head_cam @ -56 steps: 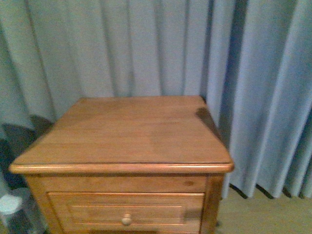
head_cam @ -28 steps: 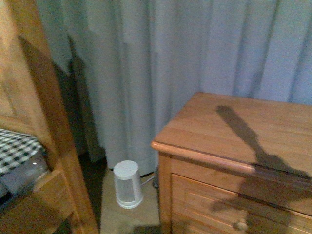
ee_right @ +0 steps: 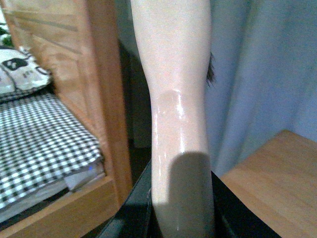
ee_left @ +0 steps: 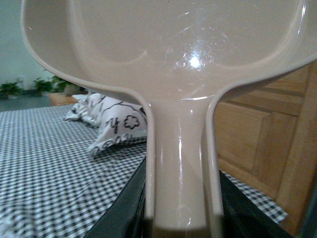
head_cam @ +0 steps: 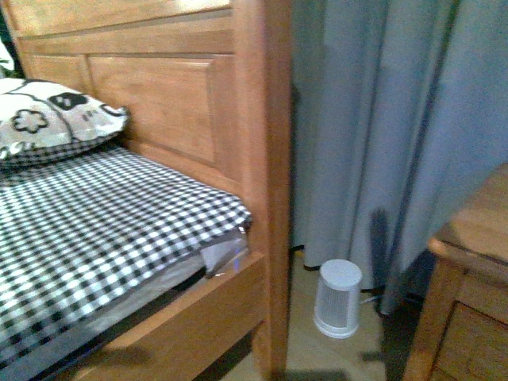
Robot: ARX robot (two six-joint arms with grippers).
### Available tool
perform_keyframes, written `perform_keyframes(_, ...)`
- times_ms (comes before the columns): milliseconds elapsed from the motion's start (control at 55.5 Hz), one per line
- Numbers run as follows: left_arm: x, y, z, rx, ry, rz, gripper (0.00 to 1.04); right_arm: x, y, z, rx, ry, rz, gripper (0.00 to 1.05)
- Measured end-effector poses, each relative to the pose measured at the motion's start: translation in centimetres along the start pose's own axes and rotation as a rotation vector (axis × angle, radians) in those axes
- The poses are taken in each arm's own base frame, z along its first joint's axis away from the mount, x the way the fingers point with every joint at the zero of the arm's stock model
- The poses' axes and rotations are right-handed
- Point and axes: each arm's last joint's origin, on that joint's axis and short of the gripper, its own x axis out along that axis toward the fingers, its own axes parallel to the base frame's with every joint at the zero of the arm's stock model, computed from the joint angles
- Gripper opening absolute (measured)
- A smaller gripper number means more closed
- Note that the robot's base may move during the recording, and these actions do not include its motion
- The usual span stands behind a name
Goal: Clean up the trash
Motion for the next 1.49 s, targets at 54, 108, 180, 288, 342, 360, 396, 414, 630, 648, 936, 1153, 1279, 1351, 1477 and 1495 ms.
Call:
perform_keyframes(54,0.0,0.0,0.0,0.0,0.0,0.001,0.27,0.0,0.0,0.0,-0.001,0.001,0.001,0.19)
perform_keyframes(108,0.0,0.0,0.0,0.0,0.001,-0.001,0.27,0.0,0.0,0.0,-0.002,0.0,0.0,0.19)
perform_keyframes(180,0.0,0.0,0.0,0.0,-0.001,-0.001,0.27,0.0,0.0,0.0,-0.002,0.0,0.001,0.19)
perform_keyframes(288,0.0,0.0,0.0,0.0,0.0,0.0,0.27,0.0,0.0,0.0,-0.003,0.001,0.0,0.19)
perform_keyframes(342,0.0,0.0,0.0,0.0,-0.001,0.0,0.27,0.0,0.0,0.0,-0.002,0.0,0.0,0.19)
perform_keyframes(360,0.0,0.0,0.0,0.0,-0.001,0.0,0.27,0.0,0.0,0.0,-0.002,0.0,0.001,0.19)
perform_keyframes(396,0.0,0.0,0.0,0.0,-0.001,0.0,0.27,0.0,0.0,0.0,-0.002,0.0,0.0,0.19)
perform_keyframes(414,0.0,0.0,0.0,0.0,-0.001,0.0,0.27,0.0,0.0,0.0,-0.003,0.0,0.0,0.19)
perform_keyframes(630,0.0,0.0,0.0,0.0,0.0,-0.001,0.27,0.0,0.0,0.0,-0.003,0.0,0.001,0.19)
perform_keyframes(648,0.0,0.0,0.0,0.0,-0.002,0.002,0.27,0.0,0.0,0.0,-0.003,0.0,0.002,0.19)
perform_keyframes(936,0.3,0.1,0.0,-0.035,0.105,0.008,0.27,0.0,0.1,0.0,-0.007,0.002,0.002,0.19)
perform_keyframes(1153,4.9,2.6,-1.4,-0.103,0.584,0.014,0.26,0.0,0.1,0.0,-0.007,0.002,0.004,0.19)
perform_keyframes(1279,8.8,4.2,-3.0,-0.034,0.648,-0.102,0.26,0.0,0.1,0.0,-0.007,0.002,0.004,0.19)
perform_keyframes(1351,10.1,4.7,-4.2,0.023,0.687,-0.162,0.26,0.0,0.1,0.0,-0.007,0.002,0.004,0.19)
perform_keyframes(1477,11.3,5.2,-6.9,0.084,0.79,-0.246,0.26,0.0,0.1,0.0,-0.007,0.002,0.004,0.19)
perform_keyframes(1495,11.4,5.2,-7.4,0.093,0.807,-0.264,0.26,0.0,0.1,0.0,-0.007,0.002,0.004,0.19)
